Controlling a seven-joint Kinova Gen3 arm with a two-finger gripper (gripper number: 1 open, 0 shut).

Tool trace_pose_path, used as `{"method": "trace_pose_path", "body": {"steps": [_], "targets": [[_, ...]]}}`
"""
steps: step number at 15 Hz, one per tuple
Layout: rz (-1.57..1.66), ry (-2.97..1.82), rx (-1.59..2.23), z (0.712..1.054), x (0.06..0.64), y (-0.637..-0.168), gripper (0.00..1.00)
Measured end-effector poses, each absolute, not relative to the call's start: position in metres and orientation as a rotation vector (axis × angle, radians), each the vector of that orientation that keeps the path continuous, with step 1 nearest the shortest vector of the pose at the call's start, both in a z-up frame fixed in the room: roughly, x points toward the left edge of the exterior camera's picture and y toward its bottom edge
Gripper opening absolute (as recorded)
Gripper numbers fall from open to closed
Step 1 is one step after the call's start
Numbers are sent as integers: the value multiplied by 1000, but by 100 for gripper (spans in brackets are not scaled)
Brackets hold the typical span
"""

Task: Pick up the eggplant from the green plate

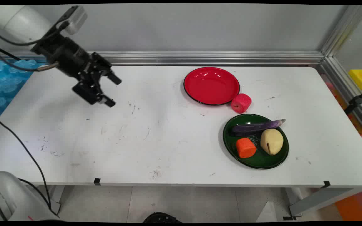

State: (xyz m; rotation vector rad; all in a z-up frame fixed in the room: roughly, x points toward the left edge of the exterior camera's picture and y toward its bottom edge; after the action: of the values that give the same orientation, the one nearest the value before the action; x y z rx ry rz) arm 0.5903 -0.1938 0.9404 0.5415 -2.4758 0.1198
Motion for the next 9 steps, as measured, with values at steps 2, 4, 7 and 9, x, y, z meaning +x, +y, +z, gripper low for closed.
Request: {"method": "trace_pose_path", "body": {"steps": [2,4,7,9], "targets": [[130,-2453,525,944,575,-202,100],[145,-2427,506,949,555,-213,100],[164,-2392,490,954,524,-229,100],[170,-2372,492,955,502,-238,100]]}}
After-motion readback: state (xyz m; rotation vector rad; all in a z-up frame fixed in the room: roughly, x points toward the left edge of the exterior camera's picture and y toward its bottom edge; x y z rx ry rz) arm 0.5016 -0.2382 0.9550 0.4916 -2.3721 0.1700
